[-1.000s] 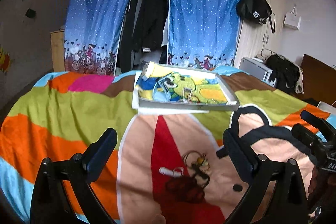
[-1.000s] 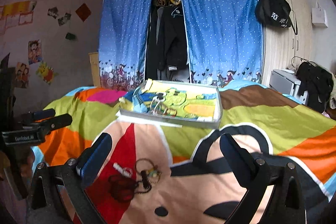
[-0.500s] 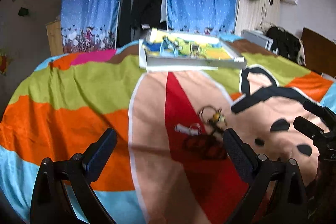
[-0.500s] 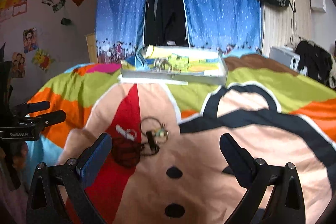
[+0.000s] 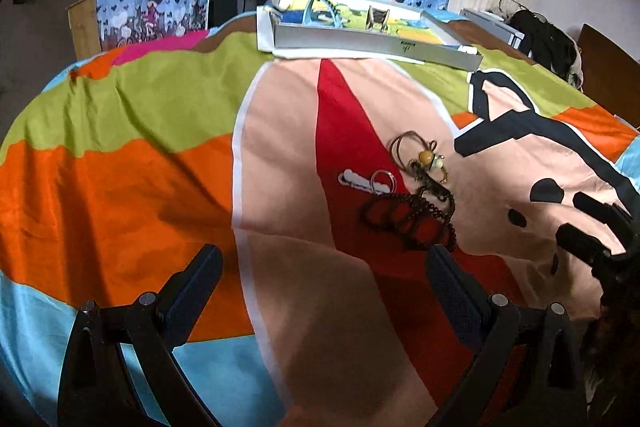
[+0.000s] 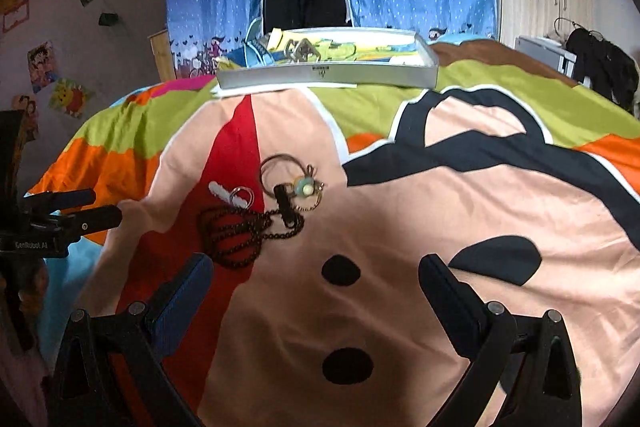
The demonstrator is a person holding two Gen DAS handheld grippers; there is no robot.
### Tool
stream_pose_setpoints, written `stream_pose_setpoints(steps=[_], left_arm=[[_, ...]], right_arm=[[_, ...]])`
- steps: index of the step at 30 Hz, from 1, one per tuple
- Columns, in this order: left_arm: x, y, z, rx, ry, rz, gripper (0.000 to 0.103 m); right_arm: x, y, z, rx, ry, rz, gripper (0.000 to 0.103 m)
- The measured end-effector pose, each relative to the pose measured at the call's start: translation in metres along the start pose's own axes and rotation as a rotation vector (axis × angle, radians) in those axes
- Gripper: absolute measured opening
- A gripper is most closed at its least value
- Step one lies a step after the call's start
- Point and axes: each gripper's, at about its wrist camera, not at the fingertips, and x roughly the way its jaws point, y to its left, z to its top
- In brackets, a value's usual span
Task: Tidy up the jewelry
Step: 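Reach the right tool to the black bead necklace while the left tool reaches the white pin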
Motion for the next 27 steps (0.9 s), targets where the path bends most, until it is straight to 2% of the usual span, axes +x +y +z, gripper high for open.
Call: stream_pose_setpoints(steps=[8, 18, 24, 27], left_arm=[[0.017, 0.015, 0.003, -0.057, 0.056, -0.008, 0.099], [0.030, 0.021, 0.010, -0.066, 0.039, -0.011, 0.098], [0.039, 0.026, 0.021, -0.090, 0.012, -0.087, 0.098], [0.044, 0.024, 0.029, -0.087, -0.009, -0.127, 0.094]], right_arm=[[0.022, 0.007, -0.004, -0.006, 0.049, 0.017, 0.103], [0.045, 0.010, -0.001, 0.000, 0.084, 0.027, 0.103], [0.056, 0.010, 0.006, 0.026, 0.087, 0.066, 0.103], [0.061, 0.011, 0.010, 0.034, 0.095, 0.098, 0.103]])
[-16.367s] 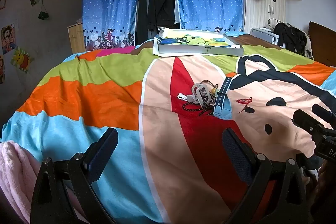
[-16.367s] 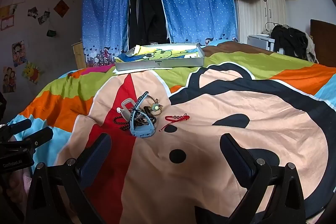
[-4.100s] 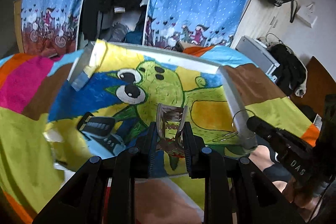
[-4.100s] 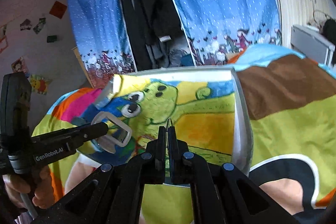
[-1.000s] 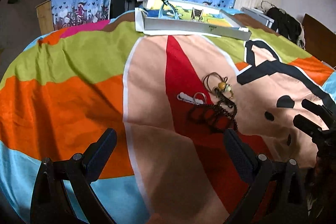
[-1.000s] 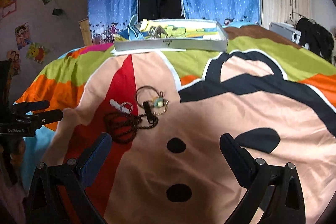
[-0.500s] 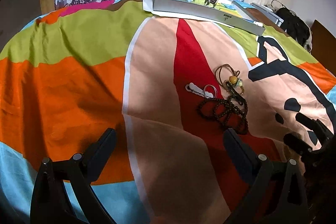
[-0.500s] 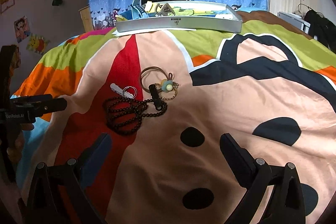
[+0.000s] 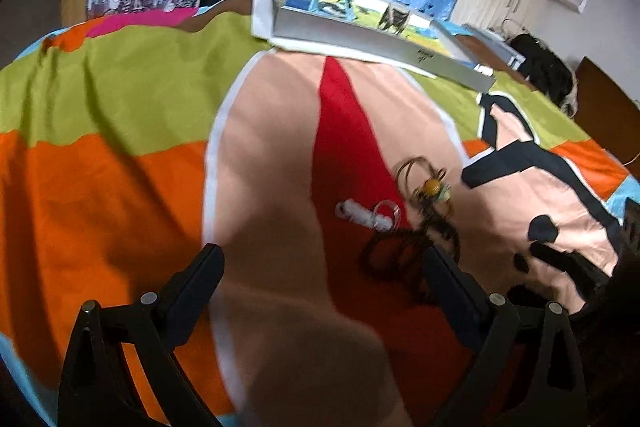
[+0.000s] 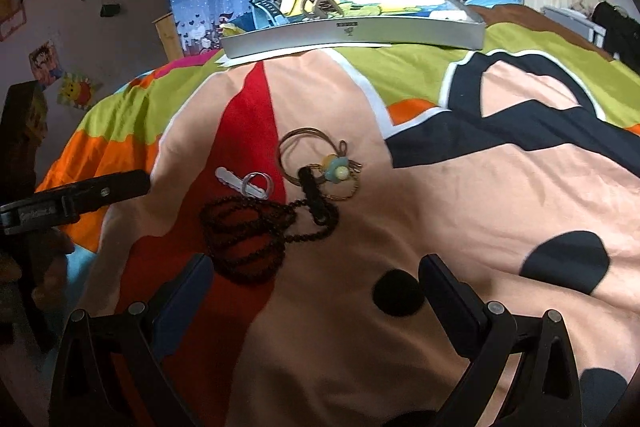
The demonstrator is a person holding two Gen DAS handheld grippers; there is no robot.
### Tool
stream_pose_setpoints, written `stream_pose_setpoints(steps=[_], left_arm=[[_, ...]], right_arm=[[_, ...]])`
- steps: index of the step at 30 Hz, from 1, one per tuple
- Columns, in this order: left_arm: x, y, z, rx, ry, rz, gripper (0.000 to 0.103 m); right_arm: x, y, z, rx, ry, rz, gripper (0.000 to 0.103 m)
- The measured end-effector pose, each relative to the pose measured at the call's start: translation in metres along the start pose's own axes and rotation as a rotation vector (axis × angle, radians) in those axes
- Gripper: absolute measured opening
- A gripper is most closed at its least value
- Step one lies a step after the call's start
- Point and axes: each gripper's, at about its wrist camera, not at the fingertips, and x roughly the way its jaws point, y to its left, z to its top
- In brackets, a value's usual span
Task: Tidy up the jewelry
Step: 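Reach the right tool to the black bead necklace while the left tool reaches the white pin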
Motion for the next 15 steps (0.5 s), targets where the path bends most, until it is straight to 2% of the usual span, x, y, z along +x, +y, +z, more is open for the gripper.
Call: stream_pose_setpoints(steps=[5, 10, 15], left_arm=[[0.016, -0.003, 0.004, 0.014, 0.021, -0.044, 0.075], [0.032, -0.007, 0.008, 0.036, 0.058, -0.106, 0.049], [0.047, -0.005, 0.017, 0.044, 0.077, -0.144, 0.035]], right_arm=[[0.008, 0.007, 0.006, -0.017, 0.013, 0.042, 0.088], [0.021, 0.015, 0.010, -0.043, 0.046, 0.069, 0.072], [0.040, 0.016, 0.011, -0.041, 0.105, 0.079, 0.052]])
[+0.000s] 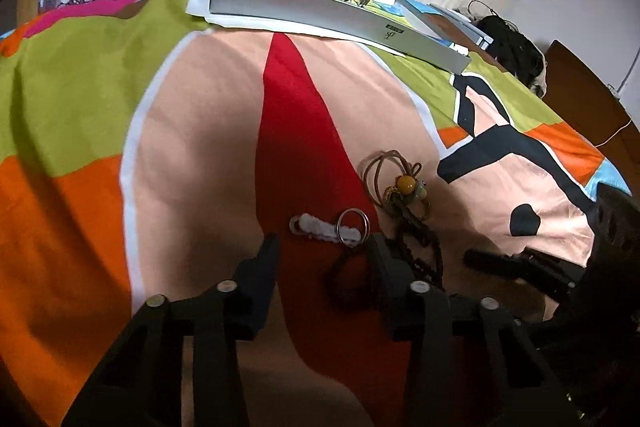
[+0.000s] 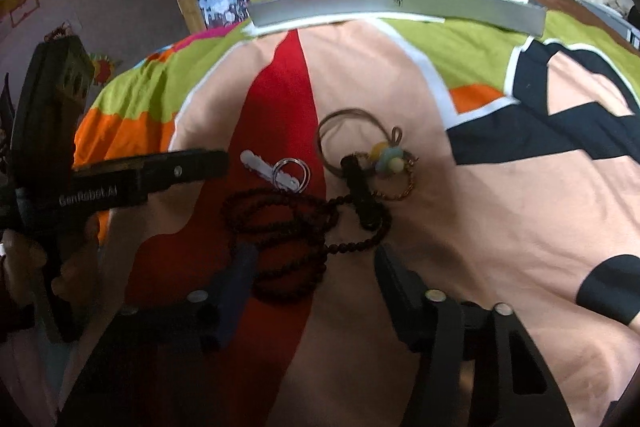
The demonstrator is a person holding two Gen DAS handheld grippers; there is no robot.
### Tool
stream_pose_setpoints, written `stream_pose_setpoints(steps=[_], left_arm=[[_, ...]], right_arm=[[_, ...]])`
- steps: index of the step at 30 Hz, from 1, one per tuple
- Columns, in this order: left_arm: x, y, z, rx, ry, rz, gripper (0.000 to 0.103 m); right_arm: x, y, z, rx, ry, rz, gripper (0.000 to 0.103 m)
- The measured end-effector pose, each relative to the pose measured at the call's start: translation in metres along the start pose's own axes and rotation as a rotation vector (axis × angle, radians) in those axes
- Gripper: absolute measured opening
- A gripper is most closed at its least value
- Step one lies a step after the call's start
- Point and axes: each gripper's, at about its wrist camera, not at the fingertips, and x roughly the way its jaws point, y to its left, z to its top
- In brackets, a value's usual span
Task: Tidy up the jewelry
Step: 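Reach the right tool to the black bead necklace while the left tool reaches the white pin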
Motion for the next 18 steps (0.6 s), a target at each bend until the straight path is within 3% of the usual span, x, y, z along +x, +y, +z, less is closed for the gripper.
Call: stream_pose_setpoints(steps=[4, 11, 18], left_arm=[[0.014, 0.013, 0.006, -0.034, 0.051, -0.020, 0.026], [0.031, 0.026, 0.014, -0.053, 0.126, -0.057, 0.026], [0.038, 0.027, 0.016, -0.029, 0.155, -0.038, 0.026]], right_arm=[[0.013, -0.002, 0.001, 0.010, 0.047, -0.005, 0.048], [0.030, -0.002, 0.005, 0.003, 0.080, -0.047, 0.048], [0.031, -0.007, 0.004, 0.030, 0.069, -0.064, 0.039]])
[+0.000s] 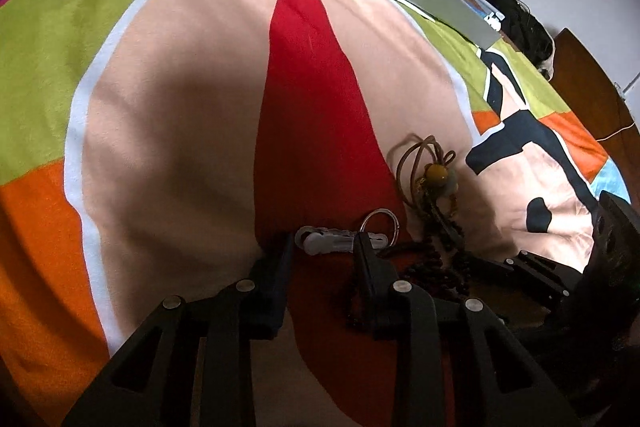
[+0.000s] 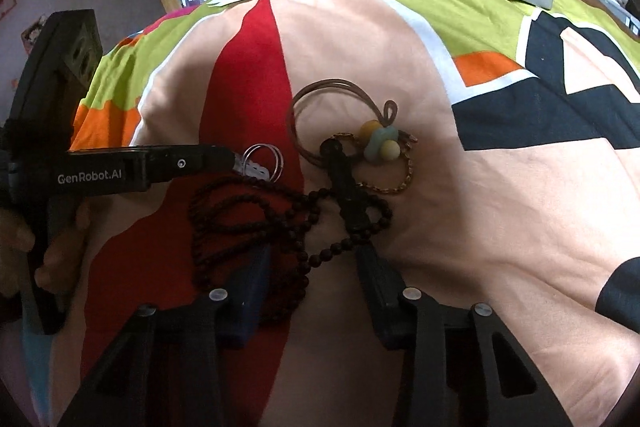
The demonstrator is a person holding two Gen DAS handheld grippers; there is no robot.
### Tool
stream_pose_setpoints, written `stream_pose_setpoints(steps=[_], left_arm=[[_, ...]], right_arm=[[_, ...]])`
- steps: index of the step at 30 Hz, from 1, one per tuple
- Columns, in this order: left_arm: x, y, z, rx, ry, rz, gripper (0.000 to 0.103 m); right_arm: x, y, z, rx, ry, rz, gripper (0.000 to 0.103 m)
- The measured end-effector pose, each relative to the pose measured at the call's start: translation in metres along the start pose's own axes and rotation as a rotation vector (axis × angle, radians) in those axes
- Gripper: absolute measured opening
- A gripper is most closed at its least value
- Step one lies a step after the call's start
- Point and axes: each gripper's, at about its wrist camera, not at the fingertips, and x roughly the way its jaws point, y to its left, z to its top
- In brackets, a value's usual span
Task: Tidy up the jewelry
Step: 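Reach the right tool to the black bead necklace while the left tool reaches the white pin, then grasp and lift the black bead necklace with the right tool while the left tool lifts the white pin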
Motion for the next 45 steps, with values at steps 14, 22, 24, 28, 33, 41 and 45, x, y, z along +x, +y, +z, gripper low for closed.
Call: stream_pose_setpoints(steps=[14, 22, 24, 28, 33, 41, 45], left_arm=[[0.000, -0.002, -0.003, -0.015, -0.017, 0.034, 0.008], [-0.008, -0.011, -0.011, -0.029, -0.026, 0.047, 0.004], [-0.013, -0.013, -0.015, -0.035, -0.031, 0.057, 0.003], [-0.026, -0.016, -0.025, -0.057, -0.044, 0.082, 0.001], [-0.039, -0.023, -0.039, -0.086, -0.050, 0.116, 0.000], [-0.058, -0.039, -0.064, -0.118, -0.061, 0.149, 0.000], [-0.065, -0.051, -0.075, -0.122, -0.067, 0.147, 0.000]], right_arm=[[0.002, 0.009, -0.005, -0.020, -0.023, -0.037, 0.036], [-0.003, 0.002, -0.011, 0.011, -0.032, -0.002, 0.010], [-0.006, 0.002, -0.013, 0.020, -0.037, 0.002, 0.010], [-0.017, 0.000, -0.023, 0.057, -0.043, 0.033, 0.010], [-0.037, -0.001, -0.040, 0.089, -0.059, 0.063, 0.010], [-0.064, -0.007, -0.053, 0.153, -0.099, 0.092, 0.010], [-0.076, -0.010, -0.061, 0.176, -0.114, 0.102, 0.010]])
